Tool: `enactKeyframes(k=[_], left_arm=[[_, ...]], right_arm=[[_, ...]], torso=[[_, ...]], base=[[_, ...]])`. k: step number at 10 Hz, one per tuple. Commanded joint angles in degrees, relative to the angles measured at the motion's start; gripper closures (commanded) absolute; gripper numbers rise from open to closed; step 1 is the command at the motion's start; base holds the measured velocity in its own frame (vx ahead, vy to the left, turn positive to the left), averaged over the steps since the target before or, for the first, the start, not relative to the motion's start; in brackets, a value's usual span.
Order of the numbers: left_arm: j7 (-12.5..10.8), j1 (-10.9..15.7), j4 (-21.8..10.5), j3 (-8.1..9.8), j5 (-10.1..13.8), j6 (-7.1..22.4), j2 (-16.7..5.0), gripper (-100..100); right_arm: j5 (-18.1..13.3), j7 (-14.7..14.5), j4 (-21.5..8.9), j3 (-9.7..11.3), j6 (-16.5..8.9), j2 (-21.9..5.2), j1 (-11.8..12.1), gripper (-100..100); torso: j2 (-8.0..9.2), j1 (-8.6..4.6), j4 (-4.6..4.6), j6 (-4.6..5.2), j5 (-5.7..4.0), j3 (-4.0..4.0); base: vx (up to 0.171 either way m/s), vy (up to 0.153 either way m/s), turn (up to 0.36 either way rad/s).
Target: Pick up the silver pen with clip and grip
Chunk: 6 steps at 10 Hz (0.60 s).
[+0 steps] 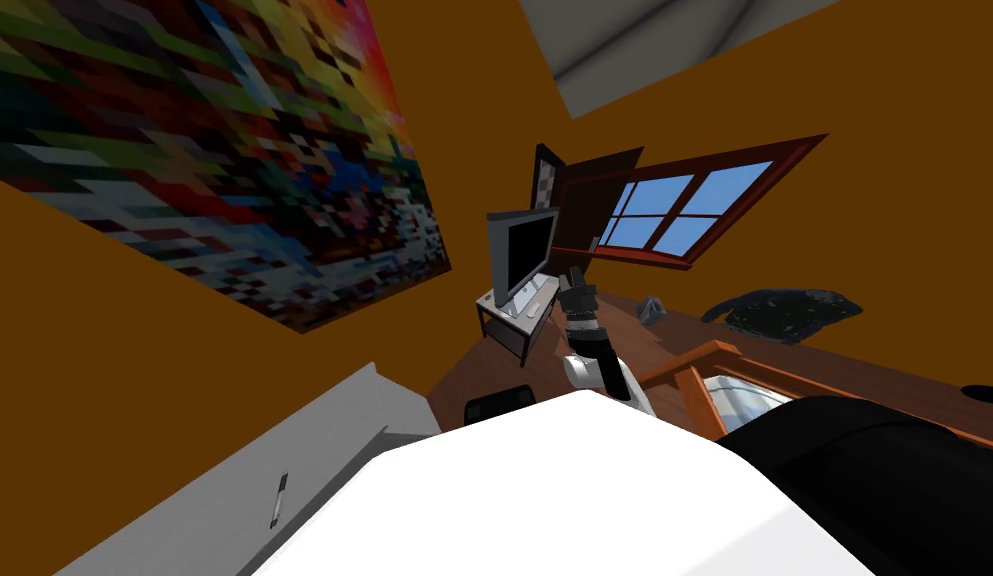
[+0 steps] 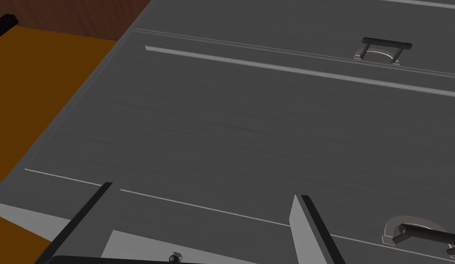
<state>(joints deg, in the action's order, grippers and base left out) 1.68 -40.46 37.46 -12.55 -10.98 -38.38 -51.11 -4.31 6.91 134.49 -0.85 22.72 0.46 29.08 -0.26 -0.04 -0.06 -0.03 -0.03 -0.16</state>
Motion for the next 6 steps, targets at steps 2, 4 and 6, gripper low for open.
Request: enactKeyframes(k=[2, 4, 6], left_arm=[[-0.27, 1.85, -6.62, 1.22, -2.24, -0.04, -1.16, -100], [-0.27, 1.85, -6.62, 1.22, -2.24, -0.04, -1.16, -100], [-0.56, 3.61, -11.34, 2.48, -4.17, 0.13, -1.88, -100]], right_arm=[[0.00, 0.00, 0.00, 0.00, 0.00, 0.00, 0.00, 0], [0.00, 0.00, 0.00, 0.00, 0.00, 0.00, 0.01, 0], [0.00, 0.00, 0.00, 0.00, 0.00, 0.00, 0.00, 0]], torso=[[-0.08, -0.04, 0.00, 0.03, 0.00, -0.03], [-0.31, -0.01, -0.07, 0.01, -0.01, -0.18], [0.03, -0.06, 0.01, 0.01, -0.01, 0.02]], base=[[0.160, -0.022, -0.064], [0.118, -0.007, -0.011], [0.121, -0.026, -0.053]])
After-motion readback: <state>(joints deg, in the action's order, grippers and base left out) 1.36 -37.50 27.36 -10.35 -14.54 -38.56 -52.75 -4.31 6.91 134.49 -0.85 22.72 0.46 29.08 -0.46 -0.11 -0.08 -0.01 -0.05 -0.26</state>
